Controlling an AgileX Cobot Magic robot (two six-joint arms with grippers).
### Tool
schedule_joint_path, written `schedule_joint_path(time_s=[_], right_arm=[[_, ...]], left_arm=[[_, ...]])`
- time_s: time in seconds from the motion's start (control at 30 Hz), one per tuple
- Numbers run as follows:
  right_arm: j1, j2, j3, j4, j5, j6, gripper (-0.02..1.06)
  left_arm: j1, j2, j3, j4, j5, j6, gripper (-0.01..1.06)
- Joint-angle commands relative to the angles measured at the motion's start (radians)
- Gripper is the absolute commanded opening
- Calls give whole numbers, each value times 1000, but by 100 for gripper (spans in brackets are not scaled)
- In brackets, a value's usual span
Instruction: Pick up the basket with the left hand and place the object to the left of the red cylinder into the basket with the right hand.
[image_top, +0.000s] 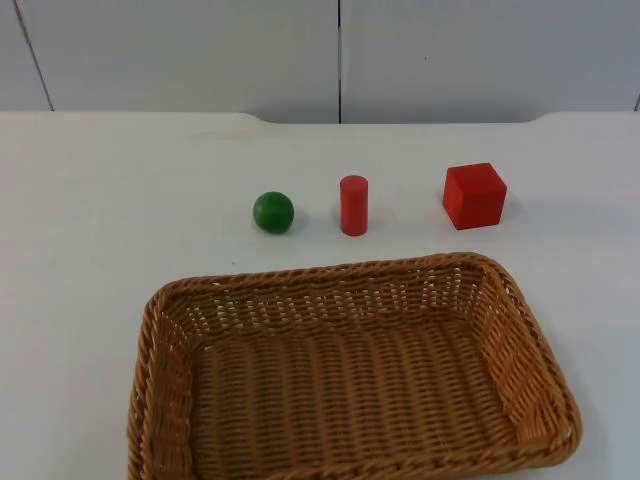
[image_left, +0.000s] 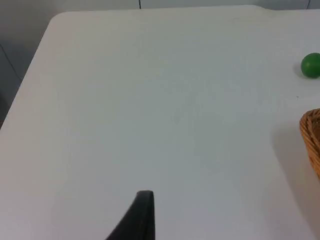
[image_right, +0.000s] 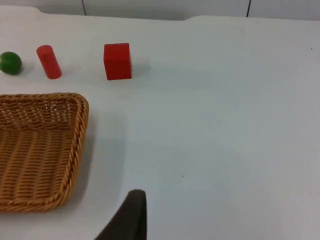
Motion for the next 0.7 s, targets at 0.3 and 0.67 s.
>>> schedule_joint_path(time_s=[0.3, 0.67], right_arm=[[-5, 235, -181, 24, -104, -16, 105], [-5, 621, -277, 24, -243, -16, 105]], left_arm=[[-4, 227, -108, -47, -75, -30, 105], [-4, 673, -229, -74, -149, -30, 105]])
